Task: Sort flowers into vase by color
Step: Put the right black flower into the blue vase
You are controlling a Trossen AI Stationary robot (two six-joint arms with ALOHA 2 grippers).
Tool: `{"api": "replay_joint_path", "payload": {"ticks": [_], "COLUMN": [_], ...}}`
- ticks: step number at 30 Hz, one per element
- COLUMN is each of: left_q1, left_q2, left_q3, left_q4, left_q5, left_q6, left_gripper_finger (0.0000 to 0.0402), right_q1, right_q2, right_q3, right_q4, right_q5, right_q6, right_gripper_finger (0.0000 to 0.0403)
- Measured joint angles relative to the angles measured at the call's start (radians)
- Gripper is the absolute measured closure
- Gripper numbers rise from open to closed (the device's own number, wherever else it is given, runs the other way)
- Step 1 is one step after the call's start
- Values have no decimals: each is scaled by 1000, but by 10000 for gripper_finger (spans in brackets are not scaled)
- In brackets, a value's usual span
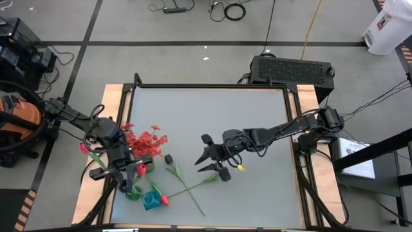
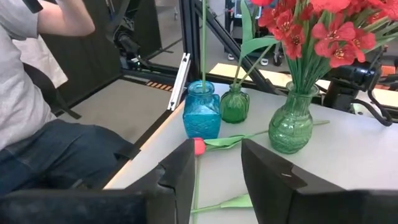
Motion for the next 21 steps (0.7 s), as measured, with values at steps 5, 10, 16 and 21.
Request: {"api": "replay_joint_path", "payload": {"ticks": [5, 10, 16, 21], "left_q1": [0, 0, 0, 0], "left_q2": [0, 0, -1, -1], "left_q3": [0, 0, 0, 0], "left_q4": [-22, -55, -51, -75], "left_q5": [-2, 17, 45, 46], "left_q6": [1, -7, -8, -9], "left_gripper_finger": [322, 302, 281, 254], "right_q1": [0, 0, 0, 0], "right_q2": [0, 0, 0, 0], "right_q3": [0, 0, 0, 0], "right_q4": [0, -9, -11, -11], "right_q5": [0, 0, 0, 5], "right_q6": [0, 0, 0, 0], "right_gripper_finger": [280, 280, 280, 280]}}
